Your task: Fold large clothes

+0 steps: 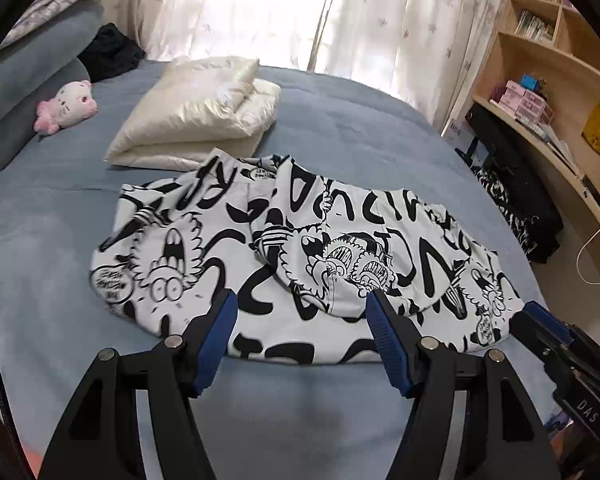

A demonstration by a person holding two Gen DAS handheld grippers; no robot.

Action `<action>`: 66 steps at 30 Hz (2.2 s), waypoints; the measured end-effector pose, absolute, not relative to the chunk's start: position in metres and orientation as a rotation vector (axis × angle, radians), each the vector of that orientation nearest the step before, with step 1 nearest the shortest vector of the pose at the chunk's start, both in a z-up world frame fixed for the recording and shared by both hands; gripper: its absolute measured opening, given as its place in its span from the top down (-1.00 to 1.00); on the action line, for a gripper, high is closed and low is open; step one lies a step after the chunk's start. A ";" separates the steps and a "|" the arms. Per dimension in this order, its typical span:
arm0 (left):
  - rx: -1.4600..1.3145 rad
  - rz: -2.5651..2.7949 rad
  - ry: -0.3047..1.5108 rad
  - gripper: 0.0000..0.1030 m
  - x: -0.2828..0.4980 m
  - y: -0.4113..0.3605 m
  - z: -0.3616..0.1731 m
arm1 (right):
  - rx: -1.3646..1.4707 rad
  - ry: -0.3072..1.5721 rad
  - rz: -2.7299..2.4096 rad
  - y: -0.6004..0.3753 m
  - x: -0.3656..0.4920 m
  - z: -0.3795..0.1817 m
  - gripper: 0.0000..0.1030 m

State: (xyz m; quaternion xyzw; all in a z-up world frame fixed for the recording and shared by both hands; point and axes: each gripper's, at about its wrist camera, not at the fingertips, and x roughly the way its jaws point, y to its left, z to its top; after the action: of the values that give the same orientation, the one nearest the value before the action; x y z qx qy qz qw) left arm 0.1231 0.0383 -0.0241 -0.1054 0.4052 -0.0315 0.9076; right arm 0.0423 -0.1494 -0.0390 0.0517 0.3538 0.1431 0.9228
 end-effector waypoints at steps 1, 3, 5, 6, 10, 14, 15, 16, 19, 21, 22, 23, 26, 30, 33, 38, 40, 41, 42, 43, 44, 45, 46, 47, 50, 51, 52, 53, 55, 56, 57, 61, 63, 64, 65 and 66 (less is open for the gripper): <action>-0.218 -0.062 0.831 -0.31 0.116 0.041 -0.021 | 0.102 0.717 0.292 -0.150 0.035 -0.034 0.18; -0.222 -0.057 0.823 -0.32 0.105 0.046 -0.016 | 0.096 0.704 0.292 -0.150 0.023 -0.027 0.18; -0.233 -0.057 0.821 -0.33 0.095 0.052 -0.014 | 0.090 0.703 0.300 -0.150 0.014 -0.022 0.18; -0.237 -0.057 0.821 -0.33 0.092 0.055 -0.013 | 0.087 0.703 0.305 -0.150 0.010 -0.020 0.18; -0.244 -0.047 0.828 -0.41 0.084 0.064 -0.016 | 0.057 0.705 0.330 -0.148 0.000 -0.007 0.18; -0.257 -0.040 0.851 -0.41 0.084 0.073 -0.026 | 0.000 0.690 0.334 -0.143 -0.003 0.003 0.18; -0.265 -0.042 0.859 -0.41 0.086 0.074 -0.030 | -0.004 0.687 0.337 -0.141 -0.001 0.003 0.18; -0.273 -0.040 0.872 -0.41 0.088 0.076 -0.035 | -0.006 0.693 0.342 -0.138 0.002 0.002 0.18; -0.306 -0.030 0.908 -0.42 0.096 0.084 -0.052 | -0.007 0.703 0.336 -0.130 0.015 -0.011 0.18; -0.339 -0.033 0.933 -0.42 0.103 0.089 -0.065 | 0.011 0.719 0.336 -0.125 0.027 -0.023 0.18; -0.360 -0.035 0.944 -0.42 0.106 0.093 -0.072 | 0.026 0.721 0.338 -0.125 0.033 -0.028 0.18; -0.390 -0.042 0.952 -0.42 0.110 0.098 -0.080 | 0.045 0.728 0.338 -0.124 0.041 -0.034 0.18; -0.499 -0.055 0.966 -0.42 0.121 0.113 -0.103 | 0.085 0.729 0.325 -0.121 0.059 -0.046 0.18; -0.613 -0.026 0.966 -0.42 0.135 0.136 -0.140 | 0.113 0.713 0.315 -0.116 0.084 -0.060 0.18; -0.684 0.018 0.957 -0.42 0.147 0.152 -0.166 | 0.109 0.711 0.311 -0.108 0.102 -0.069 0.18; -0.766 0.039 0.906 -0.44 0.170 0.169 -0.187 | 0.097 0.725 0.320 -0.094 0.131 -0.086 0.32; -0.767 0.049 0.899 -0.48 0.184 0.170 -0.191 | 0.089 0.731 0.317 -0.087 0.145 -0.094 0.34; -0.763 0.056 0.895 -0.48 0.190 0.170 -0.192 | 0.087 0.735 0.315 -0.085 0.151 -0.097 0.36; -0.756 0.063 0.888 -0.48 0.197 0.169 -0.192 | 0.085 0.739 0.306 -0.082 0.159 -0.103 0.41; -0.747 0.071 0.879 -0.48 0.203 0.168 -0.192 | 0.085 0.745 0.298 -0.080 0.166 -0.107 0.45; -0.743 0.077 0.872 -0.48 0.208 0.167 -0.191 | 0.084 0.750 0.291 -0.079 0.174 -0.112 0.53; -0.741 0.094 0.856 -0.36 0.213 0.168 -0.189 | 0.077 0.754 0.283 -0.077 0.181 -0.118 0.65; -0.737 0.116 0.839 -0.11 0.214 0.167 -0.187 | 0.067 0.760 0.273 -0.076 0.188 -0.123 0.68; -0.729 0.129 0.827 0.04 0.215 0.168 -0.185 | 0.054 0.774 0.263 -0.073 0.196 -0.132 0.72; -0.640 0.140 0.755 0.71 0.217 0.161 -0.167 | 0.051 0.826 0.272 -0.068 0.208 -0.157 0.77; -0.600 0.142 0.728 0.78 0.216 0.158 -0.159 | 0.041 0.838 0.270 -0.067 0.209 -0.163 0.77; -0.542 0.144 0.701 0.81 0.215 0.149 -0.149 | 0.021 0.858 0.265 -0.064 0.210 -0.173 0.77; -0.484 0.140 0.668 0.83 0.214 0.139 -0.138 | 0.010 0.870 0.265 -0.063 0.210 -0.180 0.77; -0.385 0.113 0.599 0.87 0.210 0.118 -0.116 | 0.027 0.864 0.274 -0.065 0.208 -0.185 0.77; -0.329 0.087 0.558 0.87 0.207 0.103 -0.103 | 0.043 0.866 0.281 -0.068 0.208 -0.185 0.77; -0.293 0.061 0.530 0.88 0.206 0.092 -0.093 | 0.062 0.870 0.290 -0.071 0.208 -0.186 0.77; -0.170 -0.079 0.459 0.88 0.206 0.034 -0.060 | 0.142 0.880 0.337 -0.082 0.209 -0.189 0.77; -0.134 -0.148 0.457 0.88 0.210 0.004 -0.050 | 0.200 0.892 0.379 -0.090 0.208 -0.190 0.77; -0.117 -0.168 0.463 0.88 0.212 -0.008 -0.048 | 0.237 0.899 0.404 -0.095 0.208 -0.191 0.77; -0.090 -0.189 0.472 0.88 0.216 -0.024 -0.045 | 0.290 0.912 0.442 -0.102 0.206 -0.192 0.77; -0.073 -0.200 0.479 0.88 0.219 -0.035 -0.044 | 0.328 0.921 0.468 -0.107 0.205 -0.192 0.77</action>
State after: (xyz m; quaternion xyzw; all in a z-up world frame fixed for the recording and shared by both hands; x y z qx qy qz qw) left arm 0.2189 -0.0350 -0.0441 -0.0362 0.2365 -0.0991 0.9659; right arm 0.2051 -0.1072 -0.1921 0.1561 0.4381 0.2229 0.8568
